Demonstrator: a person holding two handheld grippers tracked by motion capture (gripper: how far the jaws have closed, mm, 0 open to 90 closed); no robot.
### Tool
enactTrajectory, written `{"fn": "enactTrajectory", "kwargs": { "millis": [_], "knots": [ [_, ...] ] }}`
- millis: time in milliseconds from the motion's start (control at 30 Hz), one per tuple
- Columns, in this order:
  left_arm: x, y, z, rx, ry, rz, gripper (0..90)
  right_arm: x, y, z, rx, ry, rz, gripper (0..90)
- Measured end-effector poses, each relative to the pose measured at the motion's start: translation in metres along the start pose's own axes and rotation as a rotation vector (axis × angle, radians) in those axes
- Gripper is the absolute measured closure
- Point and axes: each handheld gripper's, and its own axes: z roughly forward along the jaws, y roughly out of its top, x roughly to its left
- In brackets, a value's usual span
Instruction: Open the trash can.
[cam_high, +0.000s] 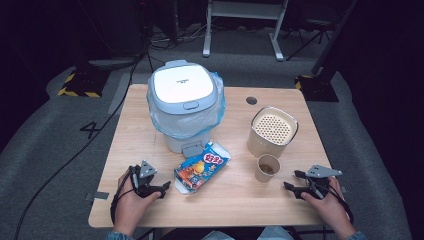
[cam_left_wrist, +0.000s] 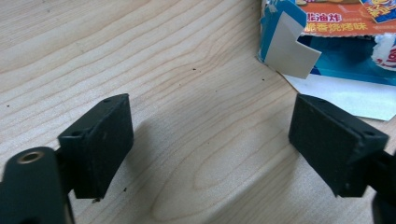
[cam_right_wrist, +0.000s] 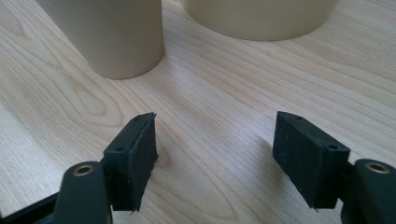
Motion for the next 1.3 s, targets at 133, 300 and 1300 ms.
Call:
{"fn": "enactTrajectory", "kwargs": {
  "millis": [133, 300, 1300],
  "knots": [
    [0.001, 0.0, 0.0, -0.002, -0.004, -0.003, 16.8, 0.0, 0.0, 0.0, 0.0, 0.001, -0.001, 31.0],
    [0.003, 0.0, -0.002, -0.02, -0.009, 0.005, 27.1, -0.002, 0.0, 0.0, 0.0, 0.01, -0.008, 31.0],
    [0.002, 0.045, -0.036, -0.041, -0.174, 0.056, 71.5, -0.003, 0.0, 0.0, -0.003, 0.007, -0.004, 34.0]
  ]
}}
